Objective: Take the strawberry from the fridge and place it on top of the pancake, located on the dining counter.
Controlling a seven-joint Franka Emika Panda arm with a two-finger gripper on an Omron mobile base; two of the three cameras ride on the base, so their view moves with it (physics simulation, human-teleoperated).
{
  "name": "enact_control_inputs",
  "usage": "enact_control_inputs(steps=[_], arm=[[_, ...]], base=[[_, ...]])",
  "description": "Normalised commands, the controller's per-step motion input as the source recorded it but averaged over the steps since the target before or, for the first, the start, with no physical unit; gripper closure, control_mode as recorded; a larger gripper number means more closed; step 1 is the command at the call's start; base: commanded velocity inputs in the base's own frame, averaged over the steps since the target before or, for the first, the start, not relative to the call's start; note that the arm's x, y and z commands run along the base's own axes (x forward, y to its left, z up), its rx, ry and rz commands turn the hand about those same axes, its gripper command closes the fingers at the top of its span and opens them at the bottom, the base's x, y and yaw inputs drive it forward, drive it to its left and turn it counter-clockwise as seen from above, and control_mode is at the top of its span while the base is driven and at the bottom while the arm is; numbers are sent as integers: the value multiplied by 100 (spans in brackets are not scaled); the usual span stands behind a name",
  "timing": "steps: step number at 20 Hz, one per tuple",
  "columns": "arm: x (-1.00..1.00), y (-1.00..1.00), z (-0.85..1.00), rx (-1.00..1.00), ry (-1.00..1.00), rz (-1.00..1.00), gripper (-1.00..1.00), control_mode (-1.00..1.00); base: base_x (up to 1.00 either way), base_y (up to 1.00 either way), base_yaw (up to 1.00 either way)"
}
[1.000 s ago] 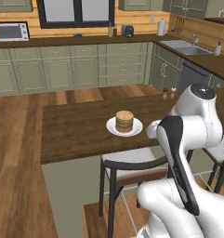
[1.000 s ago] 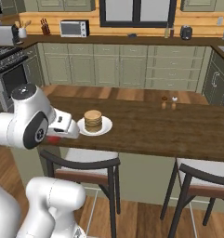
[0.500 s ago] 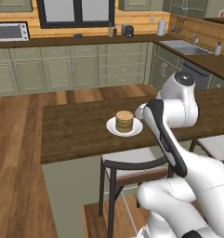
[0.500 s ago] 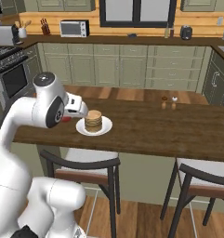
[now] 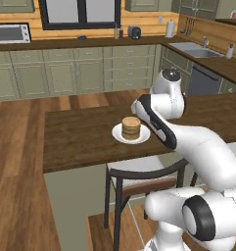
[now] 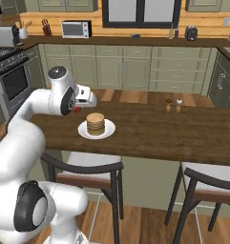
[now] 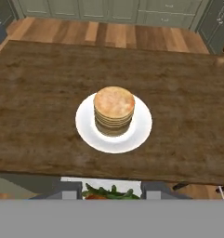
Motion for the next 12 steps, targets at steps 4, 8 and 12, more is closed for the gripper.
enact_control_inputs(steps=[4,8,12], arm=[[100,-2,-33,-5,1,0,100,-100],[97,1,-31,0,0,0,100,-100],[86,0,-49,2,0,0,100,-100]], base=[[0,0,0],[0,0,0],[0,0,0]])
